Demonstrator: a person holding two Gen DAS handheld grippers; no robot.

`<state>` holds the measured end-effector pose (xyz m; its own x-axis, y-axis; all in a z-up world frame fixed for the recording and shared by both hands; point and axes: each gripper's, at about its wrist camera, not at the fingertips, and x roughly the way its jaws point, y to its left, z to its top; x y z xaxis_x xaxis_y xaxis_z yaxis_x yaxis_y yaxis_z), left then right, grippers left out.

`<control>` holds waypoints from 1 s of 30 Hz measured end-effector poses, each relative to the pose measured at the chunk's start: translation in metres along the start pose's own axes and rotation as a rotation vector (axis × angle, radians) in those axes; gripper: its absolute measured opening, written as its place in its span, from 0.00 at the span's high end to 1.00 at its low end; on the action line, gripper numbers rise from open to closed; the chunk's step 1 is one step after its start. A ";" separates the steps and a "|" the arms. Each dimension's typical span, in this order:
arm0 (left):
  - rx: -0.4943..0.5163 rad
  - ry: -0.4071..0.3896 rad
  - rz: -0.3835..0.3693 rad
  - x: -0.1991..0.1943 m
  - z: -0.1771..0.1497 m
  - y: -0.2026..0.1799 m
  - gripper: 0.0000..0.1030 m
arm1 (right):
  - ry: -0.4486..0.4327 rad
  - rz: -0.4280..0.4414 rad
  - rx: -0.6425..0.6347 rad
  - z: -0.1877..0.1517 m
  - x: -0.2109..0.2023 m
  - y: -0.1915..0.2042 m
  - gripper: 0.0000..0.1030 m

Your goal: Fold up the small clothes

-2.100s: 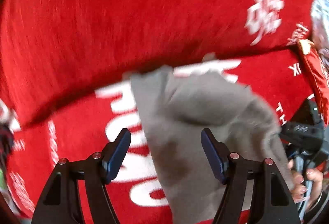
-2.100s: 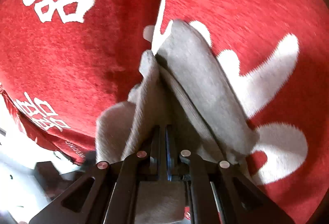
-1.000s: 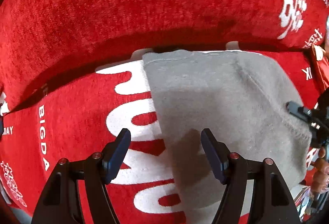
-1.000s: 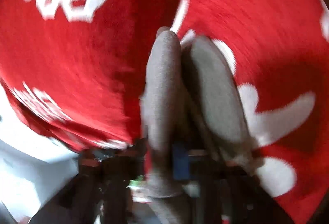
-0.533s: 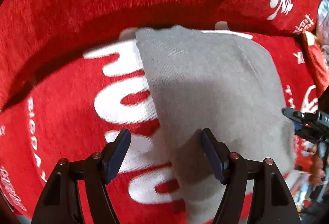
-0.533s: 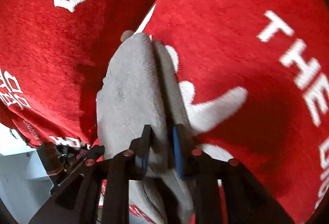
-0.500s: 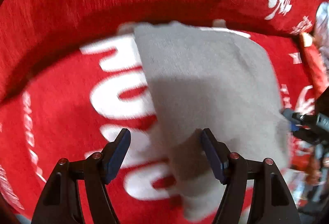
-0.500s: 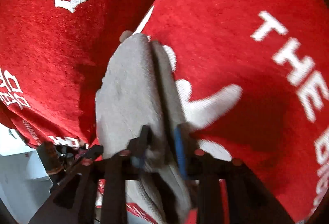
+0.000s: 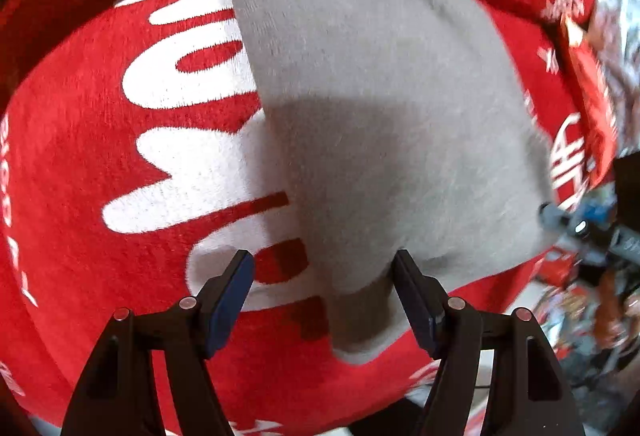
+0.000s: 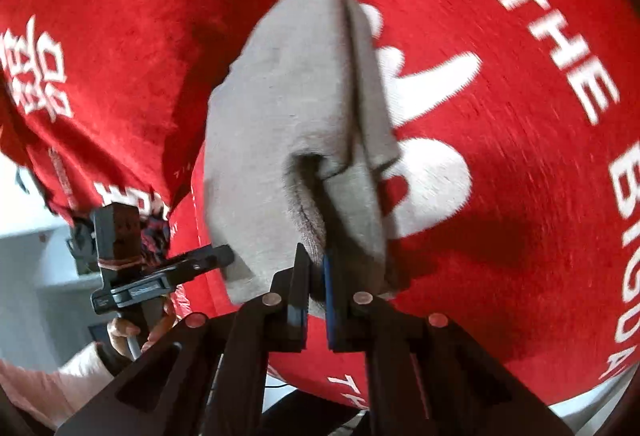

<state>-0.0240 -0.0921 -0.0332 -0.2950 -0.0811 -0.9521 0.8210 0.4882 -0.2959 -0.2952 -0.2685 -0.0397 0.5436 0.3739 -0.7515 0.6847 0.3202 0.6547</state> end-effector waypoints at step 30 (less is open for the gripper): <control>-0.096 -0.043 0.216 -0.024 -0.056 -0.034 0.21 | 0.093 -0.325 -0.161 -0.003 0.041 0.037 0.89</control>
<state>-0.0723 -0.0579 0.0041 -0.0948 -0.0022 -0.9955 0.8118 0.5786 -0.0786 -0.2485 -0.2386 -0.0462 0.2590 0.3050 -0.9164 0.7250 0.5655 0.3931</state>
